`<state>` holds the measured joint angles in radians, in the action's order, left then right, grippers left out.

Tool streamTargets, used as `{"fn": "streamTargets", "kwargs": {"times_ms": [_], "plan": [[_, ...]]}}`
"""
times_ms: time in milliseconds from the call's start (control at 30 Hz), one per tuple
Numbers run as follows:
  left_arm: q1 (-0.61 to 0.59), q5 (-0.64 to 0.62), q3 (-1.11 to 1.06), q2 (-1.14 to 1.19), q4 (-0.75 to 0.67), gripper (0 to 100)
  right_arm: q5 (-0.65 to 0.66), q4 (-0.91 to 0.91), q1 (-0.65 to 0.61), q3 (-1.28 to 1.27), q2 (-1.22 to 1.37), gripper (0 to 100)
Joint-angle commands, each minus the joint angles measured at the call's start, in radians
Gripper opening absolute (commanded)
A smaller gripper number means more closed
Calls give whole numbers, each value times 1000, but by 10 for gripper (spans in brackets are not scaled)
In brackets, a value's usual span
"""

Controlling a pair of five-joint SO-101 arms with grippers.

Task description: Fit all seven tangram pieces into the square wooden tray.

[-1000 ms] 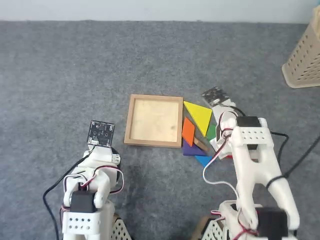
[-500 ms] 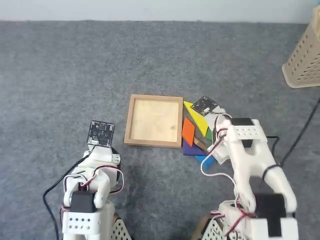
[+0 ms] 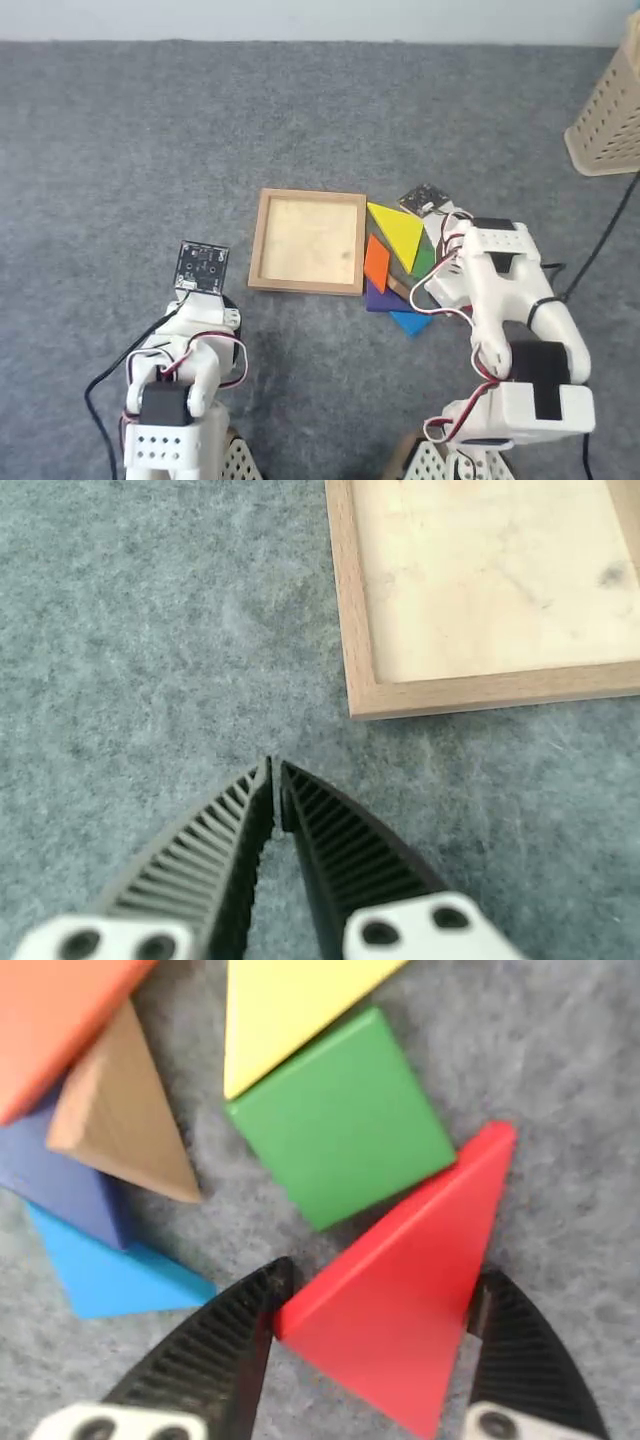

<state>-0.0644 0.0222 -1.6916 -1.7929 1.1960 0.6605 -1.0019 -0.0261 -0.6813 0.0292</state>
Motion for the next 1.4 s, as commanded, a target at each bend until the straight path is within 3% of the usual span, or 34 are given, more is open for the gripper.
{"fn": "streamTargets", "kwargs": {"times_ms": [0, 233, 400, 767, 933, 1100, 1367], "plan": [[-5, -9, 5, -3, 5, 11, 5, 13, 22, 49, 13, 241], [-5, -9, 5, -3, 5, 11, 5, 21, 24, 54, 8, 41], [-5, -9, 5, -3, 5, 11, 0, 13, 24, 78, 7, 7], [-5, -9, 5, -3, 5, 11, -178, -116, 13, 222, -142, 6], [-5, -9, 5, -3, 5, 11, -170, -139, -173, 290, -346, 6], [-5, -9, 5, -3, 5, 11, -161, -133, -423, 396, -315, 6], [-5, -9, 5, -3, 5, 11, 150, 76, -516, 520, 24, 6]]}}
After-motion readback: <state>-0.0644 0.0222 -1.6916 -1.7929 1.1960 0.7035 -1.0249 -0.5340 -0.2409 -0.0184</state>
